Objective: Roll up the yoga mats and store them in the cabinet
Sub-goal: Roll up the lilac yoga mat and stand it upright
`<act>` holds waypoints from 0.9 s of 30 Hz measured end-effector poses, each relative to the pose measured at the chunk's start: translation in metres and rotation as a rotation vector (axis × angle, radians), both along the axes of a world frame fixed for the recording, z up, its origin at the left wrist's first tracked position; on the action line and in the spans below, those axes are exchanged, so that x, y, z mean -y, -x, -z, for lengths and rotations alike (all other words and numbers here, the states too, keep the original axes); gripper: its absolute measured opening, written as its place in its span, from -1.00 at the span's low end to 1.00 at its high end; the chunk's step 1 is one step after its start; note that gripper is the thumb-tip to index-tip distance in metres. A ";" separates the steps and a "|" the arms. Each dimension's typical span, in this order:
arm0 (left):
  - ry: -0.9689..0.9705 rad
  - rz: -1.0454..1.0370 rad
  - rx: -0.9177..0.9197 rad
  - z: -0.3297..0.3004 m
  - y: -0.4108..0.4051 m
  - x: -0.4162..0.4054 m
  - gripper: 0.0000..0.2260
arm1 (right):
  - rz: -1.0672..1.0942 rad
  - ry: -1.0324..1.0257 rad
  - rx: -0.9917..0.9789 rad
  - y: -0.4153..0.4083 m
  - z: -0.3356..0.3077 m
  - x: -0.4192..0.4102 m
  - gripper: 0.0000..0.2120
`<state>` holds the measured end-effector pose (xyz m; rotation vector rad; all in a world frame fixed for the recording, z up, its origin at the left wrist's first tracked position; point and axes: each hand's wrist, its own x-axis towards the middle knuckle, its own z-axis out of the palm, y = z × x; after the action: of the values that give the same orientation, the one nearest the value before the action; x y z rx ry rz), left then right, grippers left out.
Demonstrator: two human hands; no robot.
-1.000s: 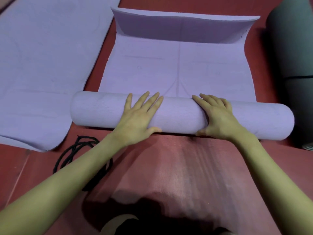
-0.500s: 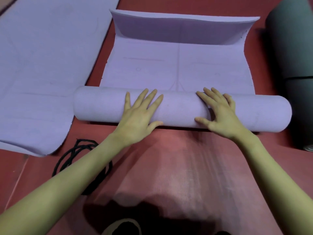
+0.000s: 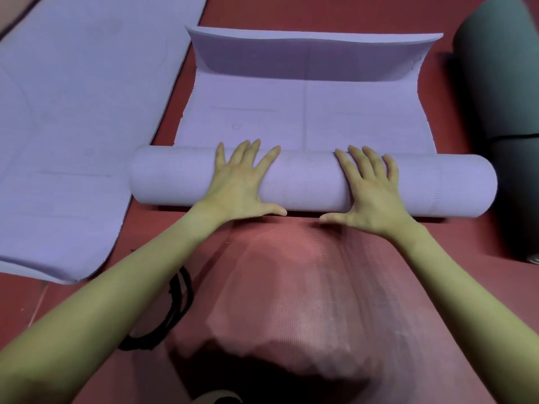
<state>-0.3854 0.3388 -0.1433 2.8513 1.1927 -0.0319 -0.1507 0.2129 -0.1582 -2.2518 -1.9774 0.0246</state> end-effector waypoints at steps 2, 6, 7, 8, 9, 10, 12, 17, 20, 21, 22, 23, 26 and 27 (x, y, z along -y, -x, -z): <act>0.005 0.006 -0.009 -0.004 -0.005 -0.010 0.08 | -0.001 0.036 0.041 -0.005 -0.003 -0.011 0.26; 0.012 0.025 0.042 -0.009 -0.010 -0.022 0.11 | 0.022 0.030 0.043 -0.005 -0.015 -0.024 0.19; 0.005 0.029 0.060 -0.009 -0.009 -0.021 0.11 | 0.023 0.012 0.050 -0.004 -0.016 -0.023 0.17; -0.003 0.027 0.078 -0.007 -0.008 -0.019 0.10 | 0.024 -0.008 0.061 -0.002 -0.016 -0.022 0.15; -0.012 0.023 0.093 -0.006 -0.007 -0.016 0.08 | 0.023 -0.029 0.071 -0.001 -0.016 -0.019 0.14; -0.018 0.019 0.104 -0.005 -0.005 -0.011 0.07 | 0.021 -0.048 0.074 0.001 -0.016 -0.015 0.13; -0.020 0.014 0.110 -0.006 -0.001 -0.001 0.04 | 0.014 -0.075 0.070 0.004 -0.018 -0.005 0.11; 0.012 0.010 0.115 -0.016 0.017 0.035 0.03 | 0.015 -0.040 0.033 0.019 -0.028 0.031 0.10; 0.072 0.017 0.113 -0.021 0.032 0.058 0.02 | 0.008 0.003 0.001 0.032 -0.034 0.059 0.09; 0.082 0.025 0.118 -0.021 0.037 0.064 0.02 | 0.004 0.013 -0.013 0.036 -0.037 0.066 0.08; 0.091 0.034 0.119 -0.021 0.042 0.069 0.02 | 0.000 0.028 -0.022 0.039 -0.039 0.072 0.07; 0.103 0.044 0.113 -0.019 0.045 0.073 0.03 | -0.005 0.051 -0.027 0.042 -0.040 0.076 0.07; 0.139 0.080 0.097 -0.011 0.052 0.076 0.02 | -0.011 0.150 -0.060 0.044 -0.038 0.080 0.10; 0.146 0.088 0.113 -0.009 0.054 0.077 0.00 | -0.012 0.187 -0.075 0.043 -0.037 0.077 0.12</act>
<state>-0.4391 0.2622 -0.1346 2.7366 1.0010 0.0367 -0.1936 0.1355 -0.1207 -2.3111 -2.0257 0.3025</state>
